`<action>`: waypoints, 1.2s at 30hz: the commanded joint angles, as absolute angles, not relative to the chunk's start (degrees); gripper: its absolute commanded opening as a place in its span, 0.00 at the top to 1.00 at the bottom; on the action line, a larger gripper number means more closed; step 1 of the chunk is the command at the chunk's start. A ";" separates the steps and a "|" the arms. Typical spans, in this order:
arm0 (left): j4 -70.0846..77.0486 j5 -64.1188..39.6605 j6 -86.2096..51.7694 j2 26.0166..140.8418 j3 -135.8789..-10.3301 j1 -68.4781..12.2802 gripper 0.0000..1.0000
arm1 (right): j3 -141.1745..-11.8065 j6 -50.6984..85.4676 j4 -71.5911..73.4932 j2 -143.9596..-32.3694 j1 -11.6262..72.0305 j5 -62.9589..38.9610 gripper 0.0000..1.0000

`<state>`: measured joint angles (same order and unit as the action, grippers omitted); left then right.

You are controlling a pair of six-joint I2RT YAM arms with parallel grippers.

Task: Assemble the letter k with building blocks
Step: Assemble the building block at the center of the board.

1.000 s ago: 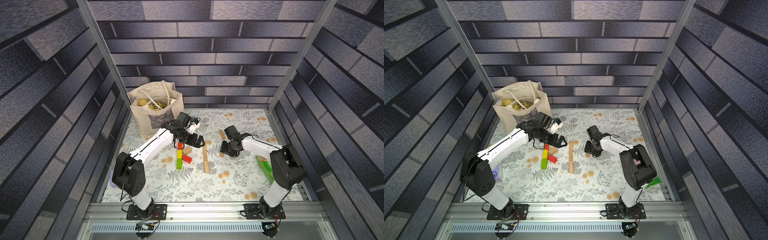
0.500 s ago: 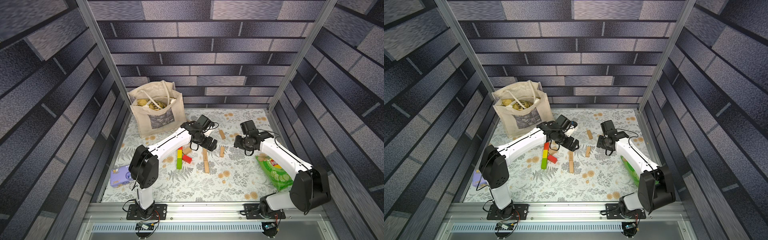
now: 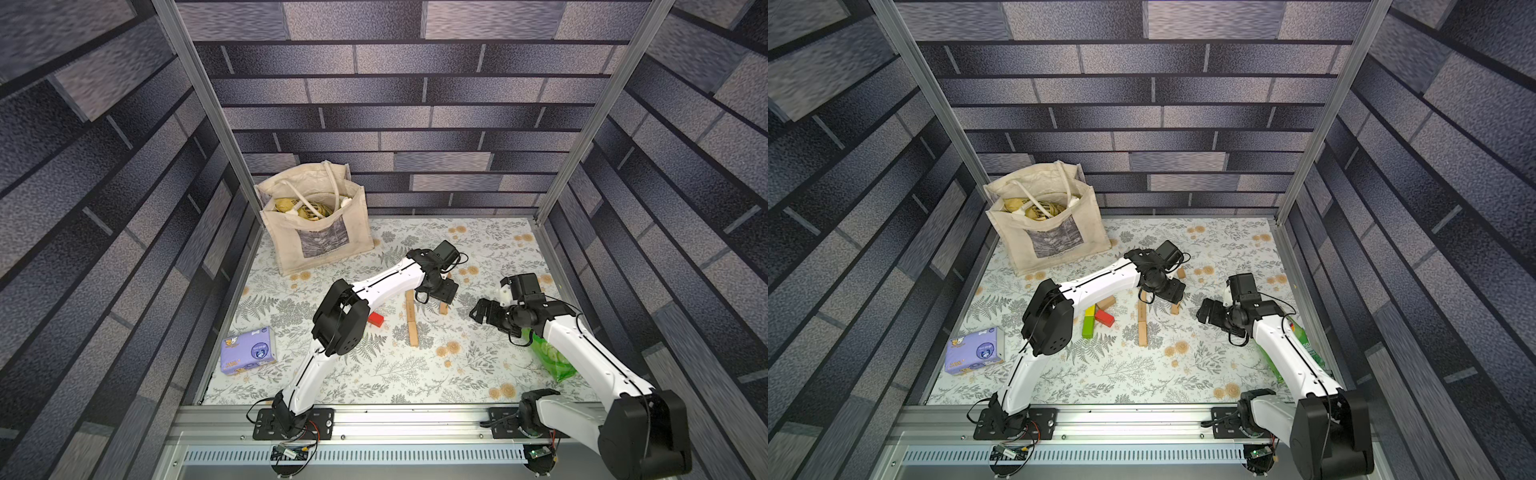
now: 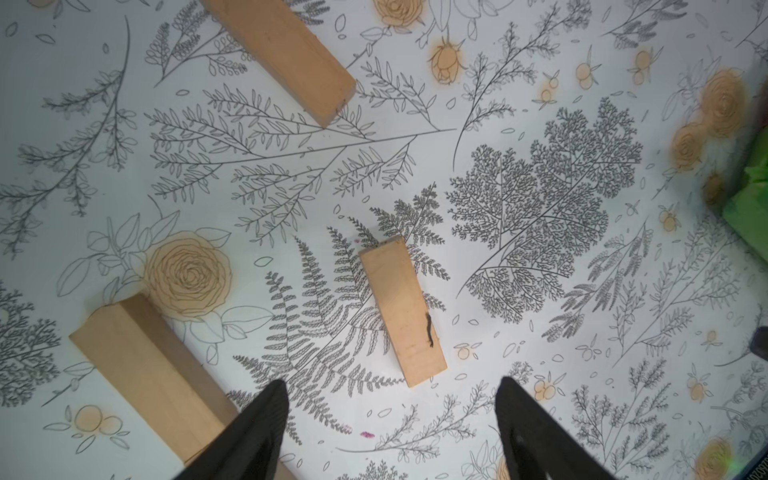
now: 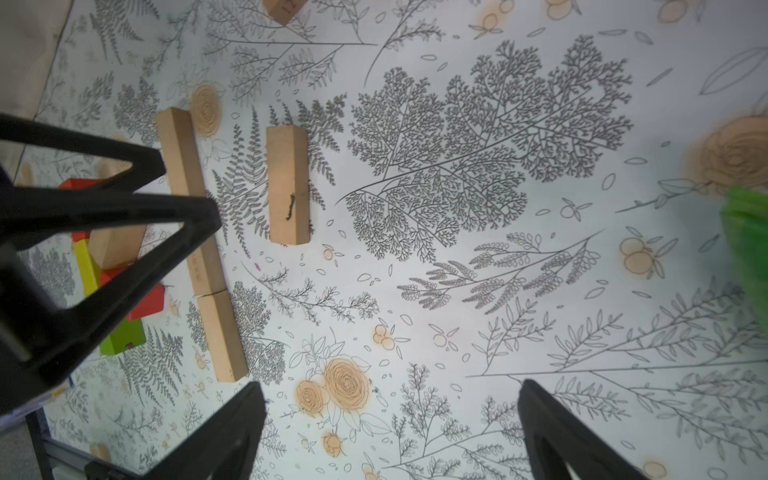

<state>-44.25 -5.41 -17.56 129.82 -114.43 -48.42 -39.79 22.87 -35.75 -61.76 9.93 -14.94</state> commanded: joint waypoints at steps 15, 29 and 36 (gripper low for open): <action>-52.99 -1.89 -26.39 137.84 -124.55 -51.10 0.34 | -31.37 25.44 -34.89 -48.16 9.49 -31.80 0.00; -54.80 0.09 -28.36 142.15 -128.63 -51.53 0.43 | -31.42 24.18 -33.62 -51.66 9.55 -33.37 0.00; -56.42 0.62 -29.29 144.03 -131.22 -51.68 0.49 | -31.35 23.97 -33.22 -52.47 9.52 -34.19 0.00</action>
